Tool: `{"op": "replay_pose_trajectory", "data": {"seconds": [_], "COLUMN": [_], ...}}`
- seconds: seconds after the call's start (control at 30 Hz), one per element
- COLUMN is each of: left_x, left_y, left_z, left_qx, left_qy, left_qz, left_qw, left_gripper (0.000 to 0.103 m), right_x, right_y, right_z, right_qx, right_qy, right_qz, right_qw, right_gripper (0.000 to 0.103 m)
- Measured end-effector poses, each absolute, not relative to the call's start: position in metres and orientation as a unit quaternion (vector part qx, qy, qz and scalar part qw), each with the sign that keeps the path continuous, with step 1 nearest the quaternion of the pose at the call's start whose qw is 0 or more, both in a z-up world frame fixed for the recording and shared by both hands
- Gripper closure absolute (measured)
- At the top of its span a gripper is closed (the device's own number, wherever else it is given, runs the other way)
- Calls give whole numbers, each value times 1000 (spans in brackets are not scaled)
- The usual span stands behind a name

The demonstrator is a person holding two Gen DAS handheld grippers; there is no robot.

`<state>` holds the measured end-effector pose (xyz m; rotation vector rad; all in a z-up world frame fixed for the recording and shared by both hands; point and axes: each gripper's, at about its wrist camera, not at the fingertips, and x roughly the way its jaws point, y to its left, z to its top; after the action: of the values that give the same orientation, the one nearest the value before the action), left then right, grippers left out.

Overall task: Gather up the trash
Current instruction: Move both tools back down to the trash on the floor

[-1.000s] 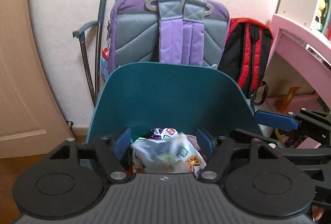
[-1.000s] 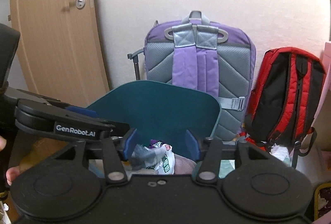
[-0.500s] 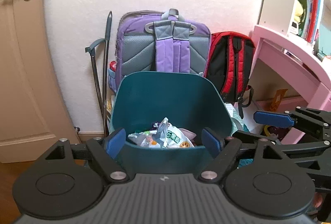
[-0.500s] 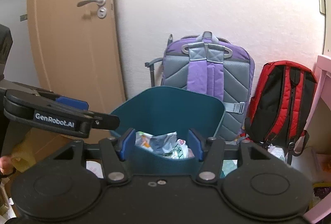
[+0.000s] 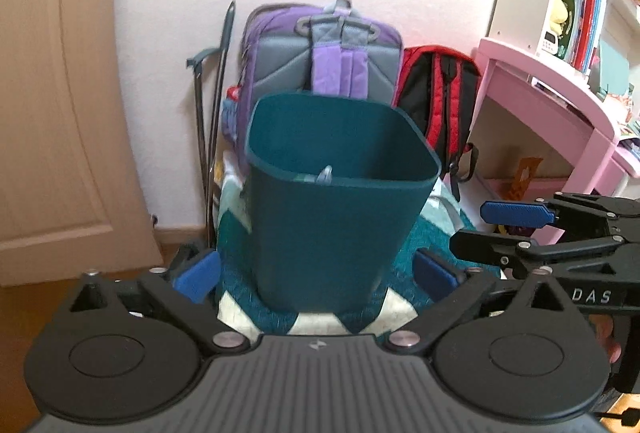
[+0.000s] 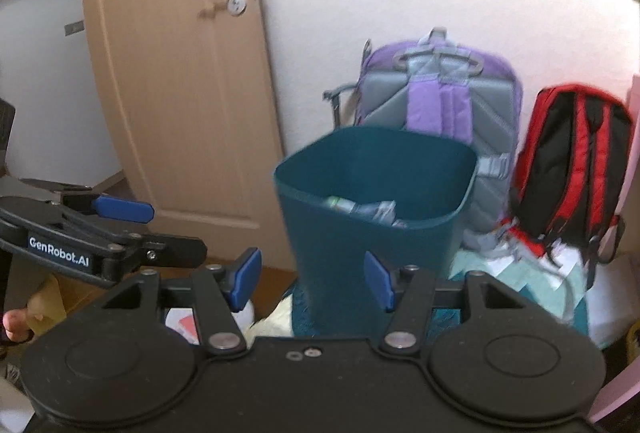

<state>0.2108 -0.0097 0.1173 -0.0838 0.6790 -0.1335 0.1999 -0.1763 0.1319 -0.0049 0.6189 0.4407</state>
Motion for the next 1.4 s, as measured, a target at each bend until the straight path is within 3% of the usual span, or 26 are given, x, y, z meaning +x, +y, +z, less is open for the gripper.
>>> {"op": "replay_pose_trajectory", "data": {"seconds": [0.23,0.7,1.2,1.4], "left_x": [195,236,281,282], "left_y": [18,73,93,80], "left_z": [36,-159,-365,-432], "left_qx": [-45,5,17,36], "left_qy": [386,519,623,625], "left_qz": [-67,-59,-112,-142], "left_qw": [919,853,774,766], "left_gripper": [0,0,0,0], "right_x": [198,257,319,343], "right_y": [-158,-113,-75,-50], "right_z": [53,-165,-363,-428], "right_qx": [1,42,45,26], "right_qy": [369,536,609,634], "right_qz": [231,163,128,130], "right_qw": [900,827,781,762], "right_gripper": [46,46,46,46]}}
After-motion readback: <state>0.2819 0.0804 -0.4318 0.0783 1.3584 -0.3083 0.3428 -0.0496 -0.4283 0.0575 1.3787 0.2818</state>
